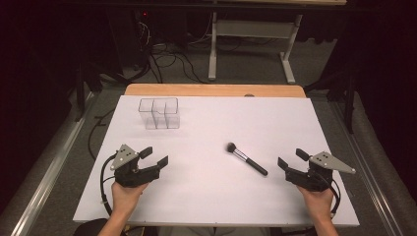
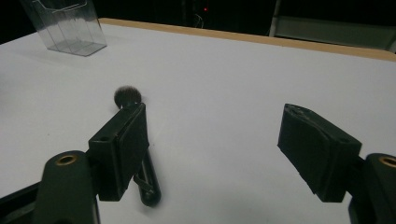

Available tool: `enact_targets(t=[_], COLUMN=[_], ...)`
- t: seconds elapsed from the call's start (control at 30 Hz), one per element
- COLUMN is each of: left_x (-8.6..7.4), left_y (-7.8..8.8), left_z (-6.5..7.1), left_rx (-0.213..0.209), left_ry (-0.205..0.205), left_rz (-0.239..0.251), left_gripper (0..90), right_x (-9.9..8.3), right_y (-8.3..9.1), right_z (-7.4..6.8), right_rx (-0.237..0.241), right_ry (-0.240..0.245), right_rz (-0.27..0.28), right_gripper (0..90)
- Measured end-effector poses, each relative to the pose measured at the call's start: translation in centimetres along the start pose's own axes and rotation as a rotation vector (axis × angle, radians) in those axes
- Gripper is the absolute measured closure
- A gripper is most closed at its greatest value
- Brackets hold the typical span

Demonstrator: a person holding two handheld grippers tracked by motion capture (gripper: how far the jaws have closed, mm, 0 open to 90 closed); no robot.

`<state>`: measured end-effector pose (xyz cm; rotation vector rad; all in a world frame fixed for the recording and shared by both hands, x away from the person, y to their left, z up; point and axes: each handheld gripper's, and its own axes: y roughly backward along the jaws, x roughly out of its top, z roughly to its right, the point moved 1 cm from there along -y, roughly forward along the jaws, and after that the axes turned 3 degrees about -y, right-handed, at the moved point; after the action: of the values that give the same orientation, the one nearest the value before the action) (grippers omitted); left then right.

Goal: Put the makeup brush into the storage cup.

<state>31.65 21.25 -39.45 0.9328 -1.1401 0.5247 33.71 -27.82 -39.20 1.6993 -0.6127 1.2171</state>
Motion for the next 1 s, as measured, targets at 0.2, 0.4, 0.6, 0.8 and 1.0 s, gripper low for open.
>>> enact_targets(t=[0.2, 0.4, 0.6, 0.8, 1.0], left_x=[-0.04, -0.02, -0.09, -0.03, -0.06], left_y=[0.03, 0.04, -0.03, -0.17, -0.13], left_z=[0.02, -0.04, -0.02, 0.00, -0.10], left_rx=[0.000, -0.003, -0.010, -0.010, -0.013], left_ry=[-0.002, 0.004, 0.005, 0.002, 0.006], left_rz=[-0.002, 0.000, -0.009, -0.013, -0.011], left_gripper=[30.4, 30.4, 30.5, 30.5, 30.5], right_x=[-0.02, -0.03, -0.01, -0.03, 0.00], right_y=[0.06, 0.03, 0.13, 0.18, 0.09], right_z=[0.04, 0.15, 0.16, 0.29, 0.40], right_rx=[0.001, 0.002, 0.000, -0.003, -0.003], right_ry=[-0.004, -0.006, -0.007, -0.015, -0.029], right_rz=[0.003, 0.006, 0.011, 0.015, 0.014], right_gripper=[26.2, 26.2, 26.3, 26.3, 26.3])
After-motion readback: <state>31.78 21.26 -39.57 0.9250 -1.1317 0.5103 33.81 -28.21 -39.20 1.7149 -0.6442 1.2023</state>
